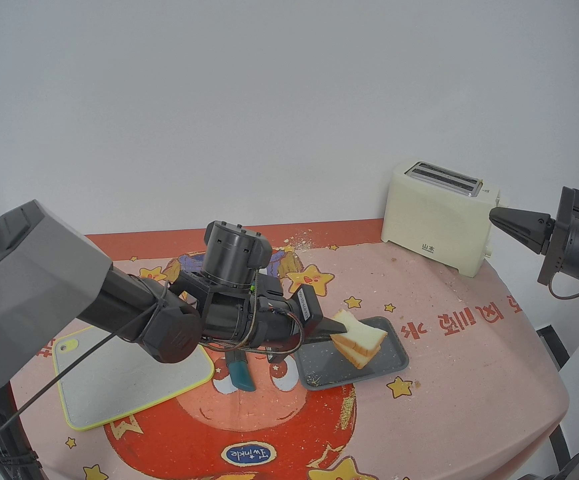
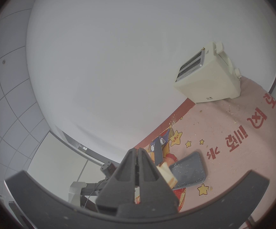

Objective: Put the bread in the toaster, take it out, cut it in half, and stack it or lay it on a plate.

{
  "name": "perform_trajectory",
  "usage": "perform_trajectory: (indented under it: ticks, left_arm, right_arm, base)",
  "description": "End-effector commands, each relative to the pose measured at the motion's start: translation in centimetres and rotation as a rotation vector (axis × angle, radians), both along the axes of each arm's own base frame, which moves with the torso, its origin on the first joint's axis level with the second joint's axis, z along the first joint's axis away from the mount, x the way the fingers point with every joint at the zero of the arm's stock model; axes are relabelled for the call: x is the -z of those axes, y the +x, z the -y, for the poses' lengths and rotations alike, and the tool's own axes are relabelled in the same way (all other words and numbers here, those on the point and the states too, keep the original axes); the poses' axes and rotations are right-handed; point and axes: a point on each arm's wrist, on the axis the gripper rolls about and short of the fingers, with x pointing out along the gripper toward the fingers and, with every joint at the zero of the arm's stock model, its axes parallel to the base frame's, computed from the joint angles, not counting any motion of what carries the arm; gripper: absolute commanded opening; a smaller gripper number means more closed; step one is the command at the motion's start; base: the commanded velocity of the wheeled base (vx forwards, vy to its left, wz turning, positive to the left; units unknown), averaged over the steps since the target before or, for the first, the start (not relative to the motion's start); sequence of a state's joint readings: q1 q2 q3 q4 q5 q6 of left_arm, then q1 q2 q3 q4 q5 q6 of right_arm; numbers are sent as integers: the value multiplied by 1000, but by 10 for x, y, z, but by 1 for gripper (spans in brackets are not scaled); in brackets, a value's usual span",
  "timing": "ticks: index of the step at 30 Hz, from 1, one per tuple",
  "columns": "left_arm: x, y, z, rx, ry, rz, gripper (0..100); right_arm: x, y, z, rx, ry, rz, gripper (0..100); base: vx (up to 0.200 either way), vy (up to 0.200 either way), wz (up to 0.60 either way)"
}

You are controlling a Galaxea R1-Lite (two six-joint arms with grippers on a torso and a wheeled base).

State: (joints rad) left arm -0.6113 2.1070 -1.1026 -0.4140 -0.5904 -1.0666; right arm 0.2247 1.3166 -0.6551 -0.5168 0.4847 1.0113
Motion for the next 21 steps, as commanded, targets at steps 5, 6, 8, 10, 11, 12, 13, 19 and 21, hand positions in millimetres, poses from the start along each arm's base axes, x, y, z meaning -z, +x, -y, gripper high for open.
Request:
perform_trajectory:
  ticks: [5,6,8,10,11,12,13,19,21]
  left_arm:
    - [19,3,6,7,25,-37,0]
    - [20,3,6,7,26,-36,0]
    - [20,3,6,7,26,-36,0]
    - [22,4,5,5,28,-41,0]
    - [22,4,5,5,29,-42,0]
    - [22,4,5,4,29,-45,0]
    - [22,4,5,4,30,-46,0]
    - [23,3,4,4,34,-47,100]
    - [22,2,4,4,33,-47,100]
  right_arm:
    - [1,0,0,-3,-2,-1,0]
    - [1,-1,-1,-4,-2,-3,0]
    - [1,-1,-1,-4,-2,-3,0]
    - [2,0,-1,-4,-4,-3,0]
    - [2,-1,-1,-4,-4,-3,0]
    - [2,-1,-1,-4,-4,-3,0]
    - [2,-1,-1,-6,-4,-3,0]
    - [2,-1,-1,-6,-3,-4,0]
    - [2,-1,-1,-6,-3,-4,0]
  base:
    - [0,0,0]
    - [0,0,0]
    - [0,0,0]
    - [0,0,0]
    - [0,0,0]
    - [0,0,0]
    - [0,0,0]
    - [0,0,0]
    - [0,0,0]
